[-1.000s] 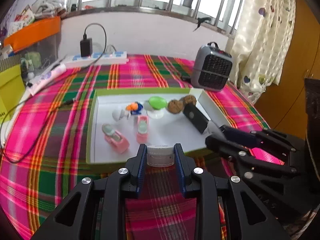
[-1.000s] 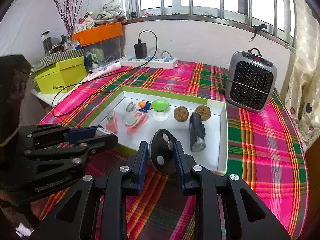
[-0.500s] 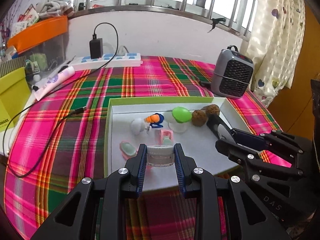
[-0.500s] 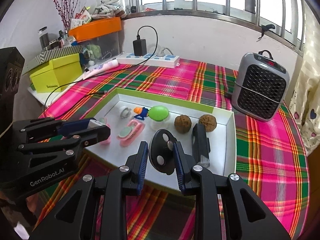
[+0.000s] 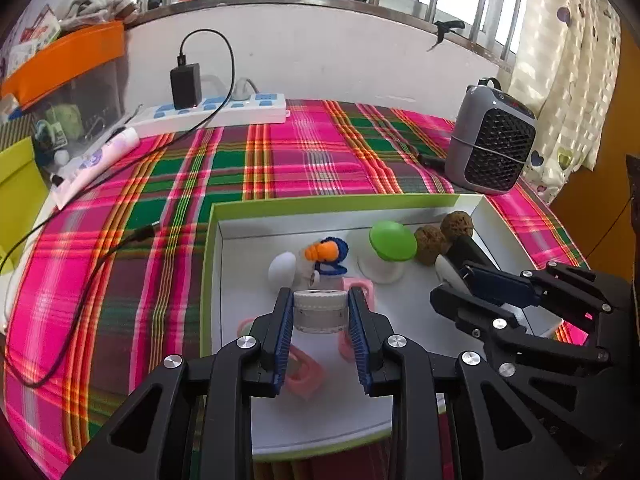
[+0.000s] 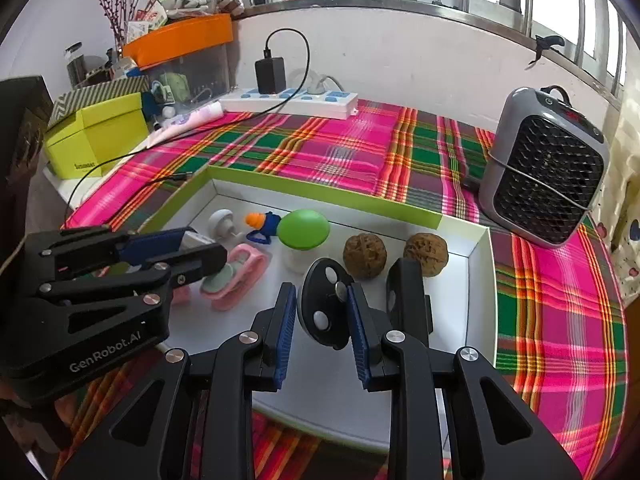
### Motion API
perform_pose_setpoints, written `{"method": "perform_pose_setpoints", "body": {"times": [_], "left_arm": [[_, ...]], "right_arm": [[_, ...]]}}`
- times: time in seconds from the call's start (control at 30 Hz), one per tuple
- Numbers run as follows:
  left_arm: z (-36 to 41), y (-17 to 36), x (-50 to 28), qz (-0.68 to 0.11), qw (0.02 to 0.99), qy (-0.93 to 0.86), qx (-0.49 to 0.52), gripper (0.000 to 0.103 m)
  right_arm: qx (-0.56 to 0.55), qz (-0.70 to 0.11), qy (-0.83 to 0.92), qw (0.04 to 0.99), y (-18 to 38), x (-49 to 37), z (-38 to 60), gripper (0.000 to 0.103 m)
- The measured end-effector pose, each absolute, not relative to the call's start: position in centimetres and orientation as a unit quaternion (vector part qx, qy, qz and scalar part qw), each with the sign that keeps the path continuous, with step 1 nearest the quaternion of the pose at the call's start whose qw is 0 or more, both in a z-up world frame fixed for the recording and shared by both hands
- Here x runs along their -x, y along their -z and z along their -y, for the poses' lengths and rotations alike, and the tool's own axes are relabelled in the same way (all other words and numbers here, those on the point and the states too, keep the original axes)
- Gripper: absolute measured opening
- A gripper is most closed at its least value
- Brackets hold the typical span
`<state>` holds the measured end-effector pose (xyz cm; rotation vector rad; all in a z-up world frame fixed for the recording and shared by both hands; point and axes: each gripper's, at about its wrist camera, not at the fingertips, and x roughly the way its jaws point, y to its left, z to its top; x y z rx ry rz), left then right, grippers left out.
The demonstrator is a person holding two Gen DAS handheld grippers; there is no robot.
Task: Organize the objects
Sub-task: 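Carry the white container with the left gripper into the tray while the right carries the black disc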
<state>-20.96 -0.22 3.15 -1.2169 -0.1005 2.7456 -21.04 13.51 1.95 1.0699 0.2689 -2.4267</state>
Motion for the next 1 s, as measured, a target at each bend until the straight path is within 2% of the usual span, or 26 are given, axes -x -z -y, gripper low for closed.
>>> {"method": "perform_pose_setpoints", "body": {"times": [1.0], "left_arm": [[1.3,-2.4,21.7,0.04,0.055,-0.911,0.408,0.026]], "right_arm": [[-0.386,-0.114,0.885,0.234,-1.1,21.9,-12.8,0.028]]}}
